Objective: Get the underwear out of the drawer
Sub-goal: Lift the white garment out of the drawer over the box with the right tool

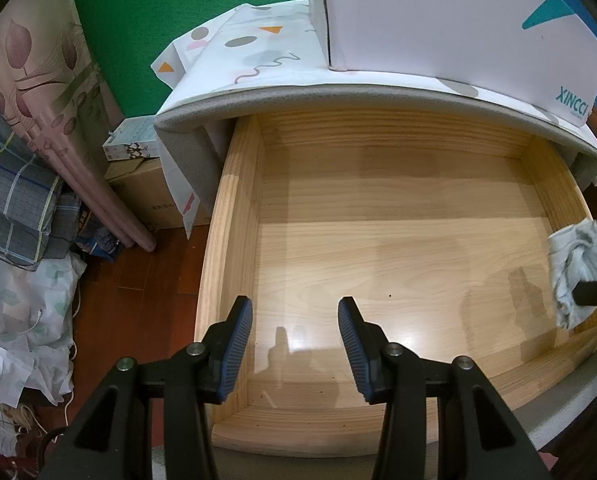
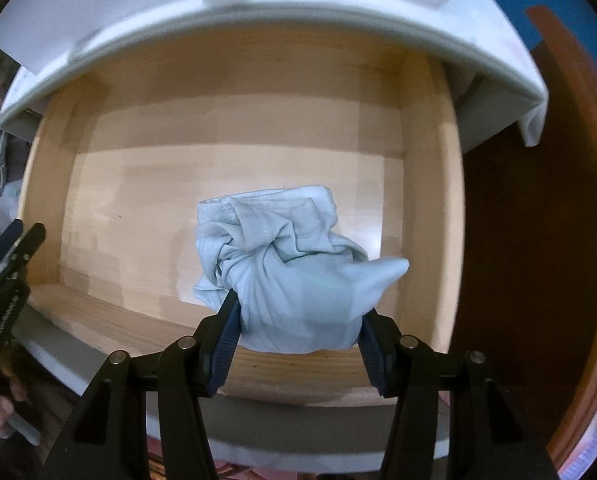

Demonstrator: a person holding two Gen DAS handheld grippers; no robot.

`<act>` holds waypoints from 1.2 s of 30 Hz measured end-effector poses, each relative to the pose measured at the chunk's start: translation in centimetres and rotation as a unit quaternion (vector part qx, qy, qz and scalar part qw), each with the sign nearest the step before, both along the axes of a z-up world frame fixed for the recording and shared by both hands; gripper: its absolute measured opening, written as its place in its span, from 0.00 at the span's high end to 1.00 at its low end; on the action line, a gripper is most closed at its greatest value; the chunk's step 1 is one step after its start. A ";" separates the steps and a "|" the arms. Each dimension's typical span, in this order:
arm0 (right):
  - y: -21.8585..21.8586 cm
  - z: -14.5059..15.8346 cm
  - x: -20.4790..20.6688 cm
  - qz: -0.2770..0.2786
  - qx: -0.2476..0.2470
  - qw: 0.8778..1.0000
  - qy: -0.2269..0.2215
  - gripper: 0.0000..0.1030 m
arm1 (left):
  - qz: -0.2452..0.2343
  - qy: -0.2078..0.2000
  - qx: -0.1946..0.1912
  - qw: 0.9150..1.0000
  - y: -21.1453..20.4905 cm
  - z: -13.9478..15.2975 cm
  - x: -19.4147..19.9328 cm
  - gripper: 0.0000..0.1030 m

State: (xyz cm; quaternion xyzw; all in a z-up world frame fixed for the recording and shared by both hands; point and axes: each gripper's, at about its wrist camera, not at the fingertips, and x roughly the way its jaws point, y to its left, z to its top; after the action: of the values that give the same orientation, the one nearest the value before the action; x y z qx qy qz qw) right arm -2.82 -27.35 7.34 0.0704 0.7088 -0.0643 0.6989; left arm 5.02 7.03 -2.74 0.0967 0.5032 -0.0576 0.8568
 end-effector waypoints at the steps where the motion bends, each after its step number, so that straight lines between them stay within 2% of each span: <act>1: 0.0 0.4 0.0 0.000 0.001 1.000 -0.002 0.51 | 0.001 0.000 0.000 1.000 0.0 0.0 0.0 0.56; 13: -0.6 6.4 0.3 0.003 -0.003 0.999 -0.050 0.51 | 0.001 -0.002 -0.001 1.000 0.1 0.1 0.0 0.56; 19: -1.1 11.6 1.1 0.008 -0.009 0.995 -0.097 0.51 | 0.003 -0.004 -0.005 1.000 0.4 0.4 0.0 0.56; 31: -2.0 20.7 6.4 0.001 -0.035 0.982 -0.185 0.51 | 0.008 -0.014 -0.010 1.000 0.6 0.7 0.0 0.56; 36: -1.9 22.1 9.4 -0.004 -0.050 0.978 -0.204 0.51 | 0.006 -0.012 -0.012 1.000 0.6 0.7 0.0 0.56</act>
State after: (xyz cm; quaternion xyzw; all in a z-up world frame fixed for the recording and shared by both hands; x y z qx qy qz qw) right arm 6.56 -29.25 29.41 0.0498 0.5473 -0.0864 0.8310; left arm 4.98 7.63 -2.03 0.0842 0.4930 -0.0569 0.8641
